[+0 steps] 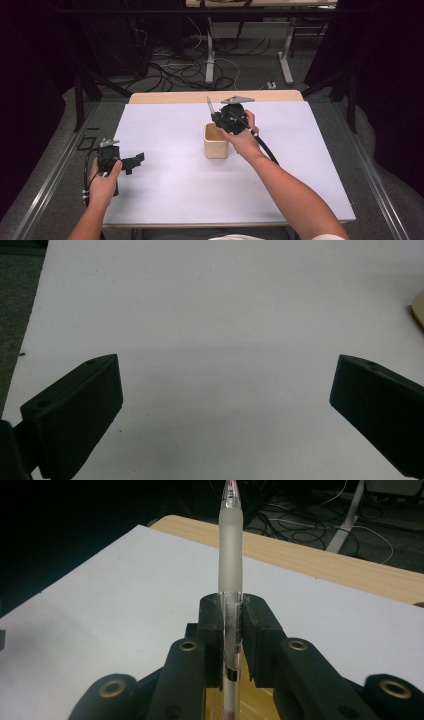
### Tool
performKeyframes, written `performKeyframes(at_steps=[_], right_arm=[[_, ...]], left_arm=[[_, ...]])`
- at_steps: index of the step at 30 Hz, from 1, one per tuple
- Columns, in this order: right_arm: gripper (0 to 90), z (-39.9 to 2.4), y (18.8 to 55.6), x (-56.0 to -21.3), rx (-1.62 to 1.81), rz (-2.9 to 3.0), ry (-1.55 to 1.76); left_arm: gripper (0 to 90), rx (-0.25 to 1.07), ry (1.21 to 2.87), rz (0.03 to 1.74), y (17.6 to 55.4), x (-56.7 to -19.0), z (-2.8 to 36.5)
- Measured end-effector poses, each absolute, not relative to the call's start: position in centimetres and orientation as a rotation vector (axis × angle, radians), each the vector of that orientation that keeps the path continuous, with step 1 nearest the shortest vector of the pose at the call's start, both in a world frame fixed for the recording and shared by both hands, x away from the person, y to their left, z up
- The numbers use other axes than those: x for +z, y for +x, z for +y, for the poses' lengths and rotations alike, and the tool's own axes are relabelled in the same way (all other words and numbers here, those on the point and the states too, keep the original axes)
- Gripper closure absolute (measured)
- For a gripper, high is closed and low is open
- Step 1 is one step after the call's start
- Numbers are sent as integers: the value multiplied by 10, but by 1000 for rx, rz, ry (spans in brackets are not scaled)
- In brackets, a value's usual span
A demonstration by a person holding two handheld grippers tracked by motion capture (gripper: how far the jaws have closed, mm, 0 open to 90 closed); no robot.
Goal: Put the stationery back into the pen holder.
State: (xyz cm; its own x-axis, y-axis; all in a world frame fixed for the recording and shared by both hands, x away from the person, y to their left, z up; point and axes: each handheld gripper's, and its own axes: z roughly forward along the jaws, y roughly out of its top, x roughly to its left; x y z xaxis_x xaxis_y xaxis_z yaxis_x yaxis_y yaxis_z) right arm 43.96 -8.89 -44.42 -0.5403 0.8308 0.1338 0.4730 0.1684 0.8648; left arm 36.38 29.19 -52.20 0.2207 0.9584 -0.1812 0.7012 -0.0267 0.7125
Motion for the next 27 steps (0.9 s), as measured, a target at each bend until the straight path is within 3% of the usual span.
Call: performKeyframes(at_steps=[27], right_arm=[[798,-85,428,-479,1221,2178,1158]], left_arm=[[5,474,1792,1538,363,-522,291]])
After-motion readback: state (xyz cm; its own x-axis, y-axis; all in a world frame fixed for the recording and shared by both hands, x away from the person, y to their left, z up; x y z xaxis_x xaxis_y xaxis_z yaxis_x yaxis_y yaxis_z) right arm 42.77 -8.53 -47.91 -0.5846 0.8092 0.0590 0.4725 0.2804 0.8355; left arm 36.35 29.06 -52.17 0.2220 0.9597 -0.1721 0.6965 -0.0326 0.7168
